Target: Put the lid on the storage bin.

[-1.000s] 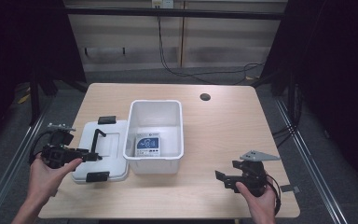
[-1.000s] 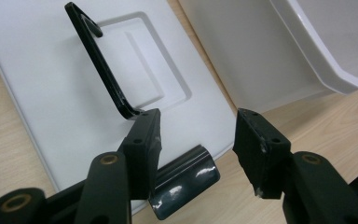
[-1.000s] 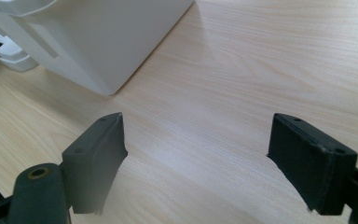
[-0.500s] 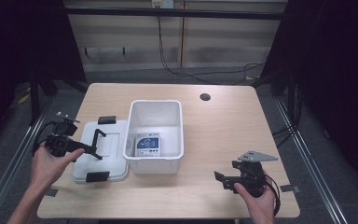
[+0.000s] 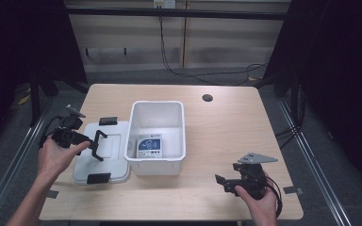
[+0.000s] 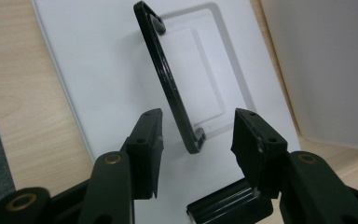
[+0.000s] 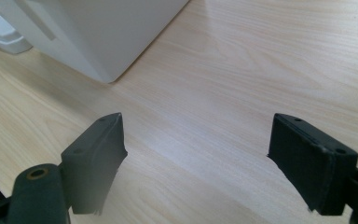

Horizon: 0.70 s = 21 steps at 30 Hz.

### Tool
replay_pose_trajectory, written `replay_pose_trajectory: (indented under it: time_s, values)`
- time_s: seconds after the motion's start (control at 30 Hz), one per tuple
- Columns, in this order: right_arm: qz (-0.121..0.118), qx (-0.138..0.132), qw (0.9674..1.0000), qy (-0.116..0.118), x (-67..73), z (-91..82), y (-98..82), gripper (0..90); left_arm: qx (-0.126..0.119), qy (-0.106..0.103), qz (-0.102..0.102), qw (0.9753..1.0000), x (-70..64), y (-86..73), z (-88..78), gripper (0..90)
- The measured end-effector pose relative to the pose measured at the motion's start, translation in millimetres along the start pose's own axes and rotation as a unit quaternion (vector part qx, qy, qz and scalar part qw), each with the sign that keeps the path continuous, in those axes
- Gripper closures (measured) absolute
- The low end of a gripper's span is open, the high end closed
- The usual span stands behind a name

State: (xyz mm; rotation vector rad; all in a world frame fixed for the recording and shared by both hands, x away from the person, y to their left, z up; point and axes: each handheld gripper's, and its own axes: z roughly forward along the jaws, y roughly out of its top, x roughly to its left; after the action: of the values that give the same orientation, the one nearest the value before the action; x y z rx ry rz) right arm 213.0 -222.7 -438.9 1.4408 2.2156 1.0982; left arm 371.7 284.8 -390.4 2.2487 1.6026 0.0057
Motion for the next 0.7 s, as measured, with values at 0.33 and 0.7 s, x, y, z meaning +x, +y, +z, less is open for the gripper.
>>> replay_pose_trajectory:
  time_s: [0.33, 0.7]
  values:
    - [0.003, 0.001, 1.0000, 0.005, -0.6, 0.8, -0.3, 17.7, 0.033, 0.000, -0.038, 0.9987, 9.2, 16.5, 10.8, 51.7]
    - [0.001, 0.007, 0.9999, 0.011, 0.4, 2.6, -0.5, 17.7, 0.049, 0.013, -0.056, 0.9972, 11.3, 34.2, 21.8, 63.2]
